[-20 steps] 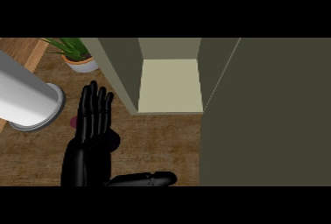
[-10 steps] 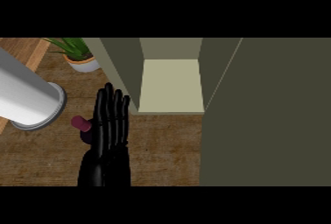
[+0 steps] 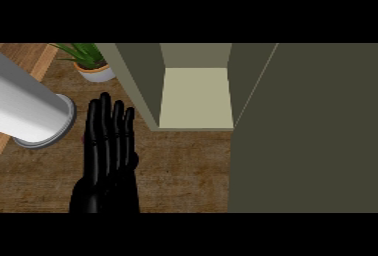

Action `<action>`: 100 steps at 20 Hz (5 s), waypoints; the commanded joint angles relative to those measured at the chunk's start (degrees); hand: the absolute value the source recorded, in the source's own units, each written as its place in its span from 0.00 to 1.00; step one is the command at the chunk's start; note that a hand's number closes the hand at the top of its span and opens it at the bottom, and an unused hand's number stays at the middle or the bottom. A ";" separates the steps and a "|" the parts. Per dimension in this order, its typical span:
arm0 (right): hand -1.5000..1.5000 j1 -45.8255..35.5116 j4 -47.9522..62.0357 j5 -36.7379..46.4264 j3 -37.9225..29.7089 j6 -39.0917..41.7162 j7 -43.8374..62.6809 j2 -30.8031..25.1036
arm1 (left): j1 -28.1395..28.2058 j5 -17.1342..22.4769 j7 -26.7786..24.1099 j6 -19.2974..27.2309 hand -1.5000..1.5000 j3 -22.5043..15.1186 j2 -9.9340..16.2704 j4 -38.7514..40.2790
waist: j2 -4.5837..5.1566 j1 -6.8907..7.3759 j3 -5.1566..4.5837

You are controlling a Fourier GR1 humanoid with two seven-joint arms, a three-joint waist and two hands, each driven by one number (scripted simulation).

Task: Pick up the wine, place it into the cabinet and close the cabinet

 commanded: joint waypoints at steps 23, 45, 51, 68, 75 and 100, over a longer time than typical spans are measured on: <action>0.00 -4.17 -13.28 -1.17 -0.45 -5.70 13.32 -0.61 | 12.80 6.57 3.16 -7.07 0.00 15.56 6.78 -12.70 | -0.02 -0.27 -0.10; 0.00 -2.64 -13.29 -2.49 -1.67 -3.47 12.59 -0.50 | 22.07 35.59 -32.25 -22.13 0.00 31.94 2.89 14.33 | 0.01 -0.79 -0.09; 0.00 -4.30 -11.91 -1.29 -2.02 -3.81 13.05 0.65 | 26.89 38.23 -38.23 -26.16 0.00 33.16 2.32 16.61 | -0.02 -0.19 -0.07; 0.00 -2.60 -12.57 -3.63 -4.51 -1.05 12.70 0.53 | 20.79 42.63 -47.04 -35.61 0.00 38.56 2.08 34.23 | 0.03 -0.41 -0.03; 0.00 -3.40 -13.03 -3.42 -4.54 -1.11 14.20 0.72 | 22.44 42.51 -53.24 -38.15 0.00 38.81 0.44 38.79 | -0.01 -0.41 -0.02; 0.00 -8.19 -9.35 1.06 -1.96 -2.42 14.05 2.18 | 9.97 46.44 -63.90 -42.76 0.00 42.69 -0.06 63.35 | 0.11 -0.21 -0.04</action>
